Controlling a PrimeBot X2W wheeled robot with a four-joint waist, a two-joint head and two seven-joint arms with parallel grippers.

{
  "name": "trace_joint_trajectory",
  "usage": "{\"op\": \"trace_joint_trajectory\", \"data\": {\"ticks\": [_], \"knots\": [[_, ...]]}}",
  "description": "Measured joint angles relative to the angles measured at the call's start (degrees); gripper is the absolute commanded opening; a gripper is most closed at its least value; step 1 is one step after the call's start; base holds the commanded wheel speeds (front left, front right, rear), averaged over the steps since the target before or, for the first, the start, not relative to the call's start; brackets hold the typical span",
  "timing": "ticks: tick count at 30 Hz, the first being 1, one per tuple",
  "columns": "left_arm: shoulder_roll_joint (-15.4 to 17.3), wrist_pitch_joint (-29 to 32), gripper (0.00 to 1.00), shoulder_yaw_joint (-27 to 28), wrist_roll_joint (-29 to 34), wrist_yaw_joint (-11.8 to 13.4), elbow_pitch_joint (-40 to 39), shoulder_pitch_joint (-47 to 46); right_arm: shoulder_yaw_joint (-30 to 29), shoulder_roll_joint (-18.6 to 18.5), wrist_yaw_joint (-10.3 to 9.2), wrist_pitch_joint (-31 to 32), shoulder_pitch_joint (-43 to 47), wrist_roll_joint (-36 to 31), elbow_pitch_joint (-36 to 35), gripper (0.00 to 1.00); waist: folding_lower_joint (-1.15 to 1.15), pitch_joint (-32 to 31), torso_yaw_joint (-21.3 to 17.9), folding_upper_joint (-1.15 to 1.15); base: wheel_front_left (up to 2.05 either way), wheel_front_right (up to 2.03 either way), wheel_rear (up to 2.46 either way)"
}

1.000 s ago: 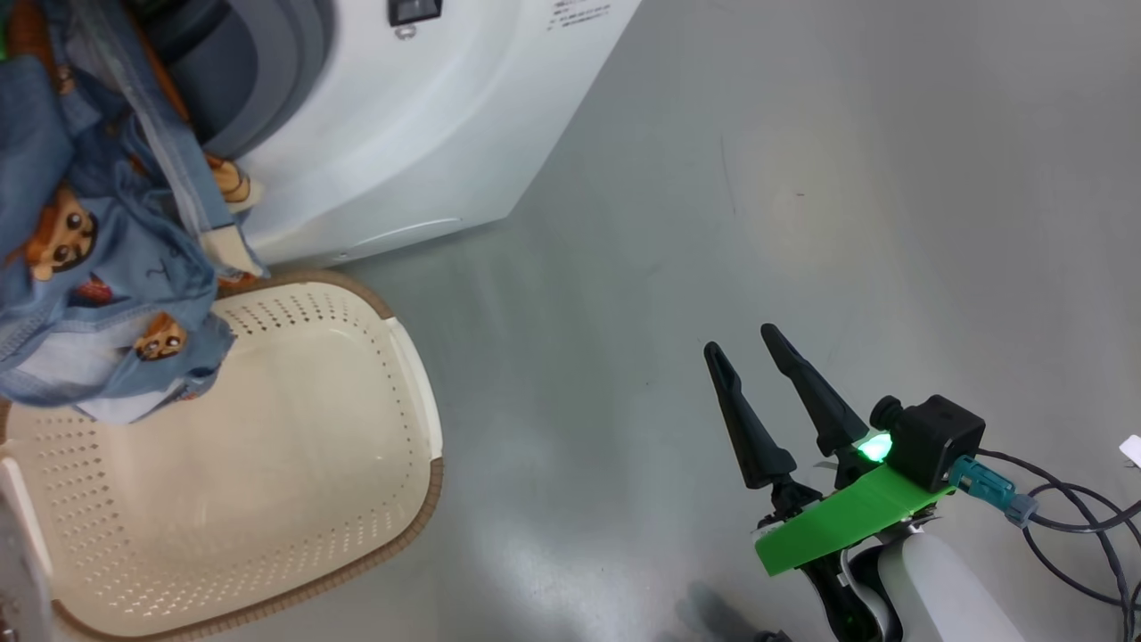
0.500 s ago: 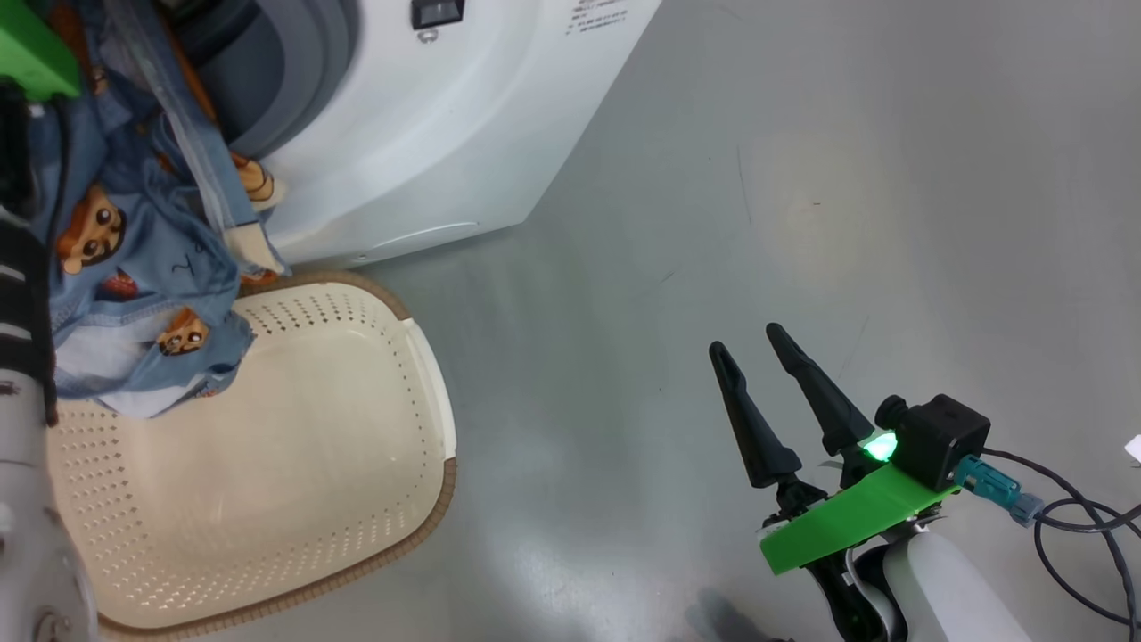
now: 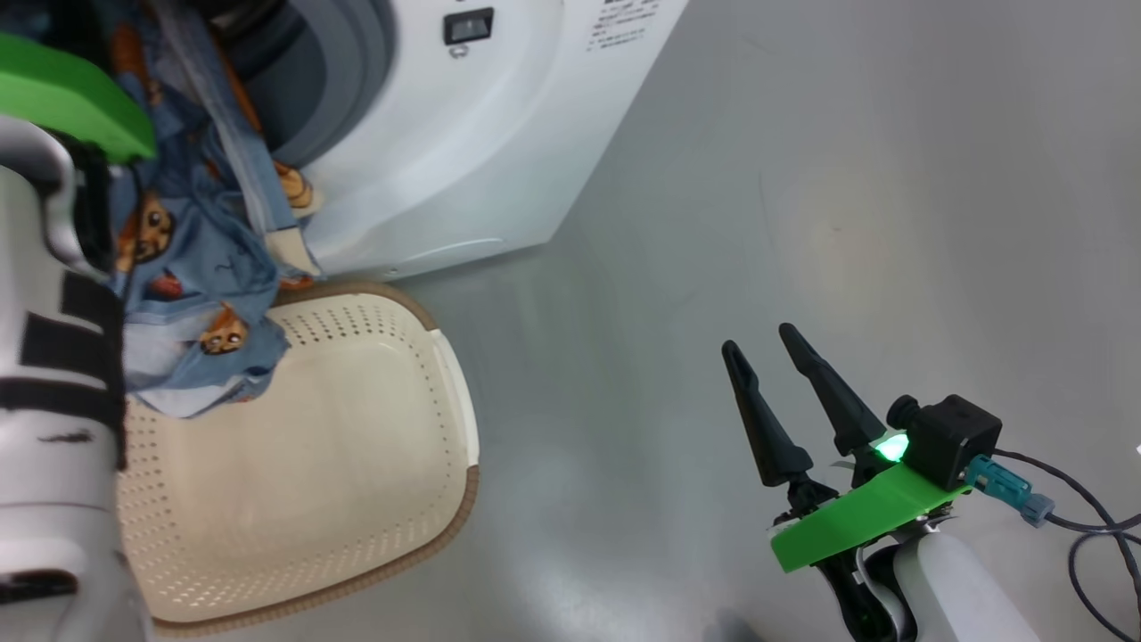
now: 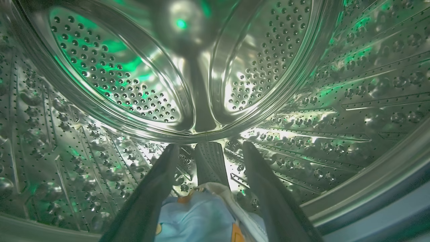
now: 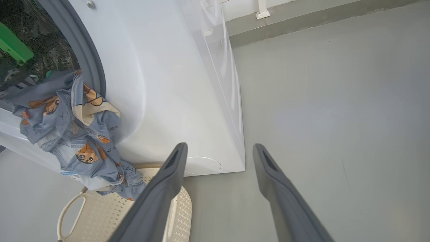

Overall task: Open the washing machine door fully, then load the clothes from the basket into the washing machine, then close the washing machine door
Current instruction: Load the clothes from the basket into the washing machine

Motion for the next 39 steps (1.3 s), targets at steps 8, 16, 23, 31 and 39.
{"op": "trace_joint_trajectory", "data": {"ticks": [8,16,23,31,39], "knots": [[-2.5,0.0,1.0,0.2,-0.5,-0.9,-3.1,5.3,-0.8,-0.9,0.0,0.0,0.5,0.0,0.4,1.0,0.0,-3.0,2.0,0.0,0.0,0.0,0.0],[-4.8,0.0,1.0,0.4,-1.0,-1.9,-6.5,13.4,-1.5,-2.0,0.0,0.0,3.8,0.0,0.8,1.0,0.0,-7.8,4.2,0.0,0.0,0.0,0.0],[-6.4,0.0,1.0,-0.5,-1.4,-2.4,-9.8,18.9,-2.9,-3.2,0.0,0.0,6.3,0.0,0.8,1.0,0.0,-11.6,6.8,0.0,0.0,0.0,0.0],[-7.2,0.0,1.0,-4.2,-3.1,-3.4,-14.5,27.2,-4.4,-3.8,0.0,0.0,8.2,0.0,0.3,1.0,0.0,-13.9,10.3,0.0,0.0,0.0,0.0],[-7.3,0.0,1.0,-10.8,-9.0,-2.7,-20.8,36.4,-5.1,-4.3,0.0,0.0,9.2,-0.1,0.0,1.0,0.0,-16.1,12.9,0.0,0.0,0.0,0.0]]}}
